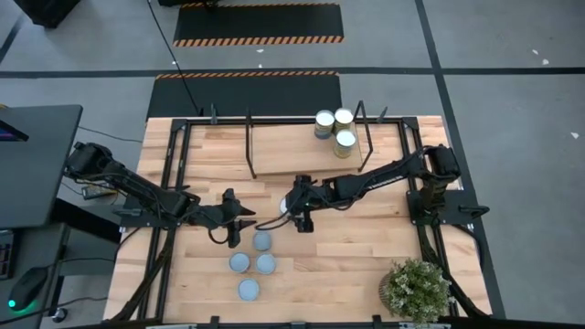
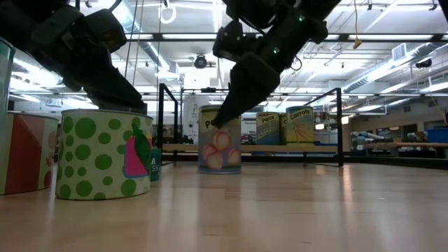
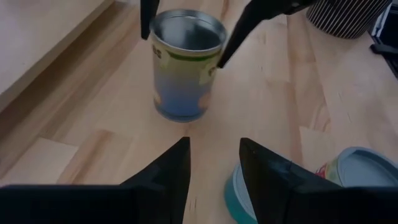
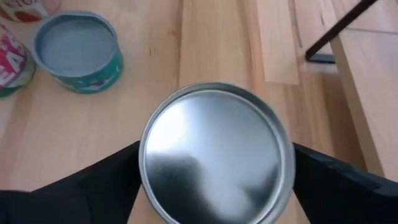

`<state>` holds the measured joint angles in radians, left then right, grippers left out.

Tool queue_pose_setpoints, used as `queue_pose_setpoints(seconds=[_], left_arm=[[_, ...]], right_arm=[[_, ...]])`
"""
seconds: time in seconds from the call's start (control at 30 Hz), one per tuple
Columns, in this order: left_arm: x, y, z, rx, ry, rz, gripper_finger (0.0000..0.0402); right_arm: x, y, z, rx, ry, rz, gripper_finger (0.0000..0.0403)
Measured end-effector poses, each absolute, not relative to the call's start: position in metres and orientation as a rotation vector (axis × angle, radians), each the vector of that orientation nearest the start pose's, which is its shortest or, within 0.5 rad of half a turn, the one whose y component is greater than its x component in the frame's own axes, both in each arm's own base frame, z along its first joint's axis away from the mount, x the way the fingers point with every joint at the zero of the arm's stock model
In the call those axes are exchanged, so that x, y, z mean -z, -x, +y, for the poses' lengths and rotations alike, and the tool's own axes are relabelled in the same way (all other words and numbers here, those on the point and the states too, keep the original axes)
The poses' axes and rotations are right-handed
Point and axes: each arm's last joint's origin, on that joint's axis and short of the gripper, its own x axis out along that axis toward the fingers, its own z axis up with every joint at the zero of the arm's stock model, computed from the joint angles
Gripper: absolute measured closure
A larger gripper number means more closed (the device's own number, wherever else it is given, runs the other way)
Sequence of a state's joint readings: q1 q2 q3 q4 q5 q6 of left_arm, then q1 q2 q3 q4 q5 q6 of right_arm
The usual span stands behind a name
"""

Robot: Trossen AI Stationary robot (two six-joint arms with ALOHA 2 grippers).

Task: Pick and place cans onto a shelf
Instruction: Put the canned peaches on the shelf

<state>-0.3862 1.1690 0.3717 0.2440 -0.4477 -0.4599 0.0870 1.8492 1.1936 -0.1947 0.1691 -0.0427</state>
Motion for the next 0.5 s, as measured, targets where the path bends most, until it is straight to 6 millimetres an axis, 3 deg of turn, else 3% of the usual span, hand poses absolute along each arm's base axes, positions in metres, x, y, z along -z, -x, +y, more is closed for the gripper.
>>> queue_pose_setpoints(seconds=[0.2,0.33,0.5], left_arm=[[-0.164,-0.200,-0.068,-0.173,0.226,0.480,0.0257],[-0.164,-0.200,-0.068,-0.173,0.226,0.480,0.0257],[-0.164,-0.200,-0.068,-0.173,0.226,0.480,0.0257]], right_arm=[[-0.182,-0.386,0.025,0.049,0.105,0.844,0.0074],[-0.185,-0.383,0.024,0.059,0.112,0.857,0.0079],[-0.209,-0.371,0.014,0.137,0.156,0.848,0.0070]])
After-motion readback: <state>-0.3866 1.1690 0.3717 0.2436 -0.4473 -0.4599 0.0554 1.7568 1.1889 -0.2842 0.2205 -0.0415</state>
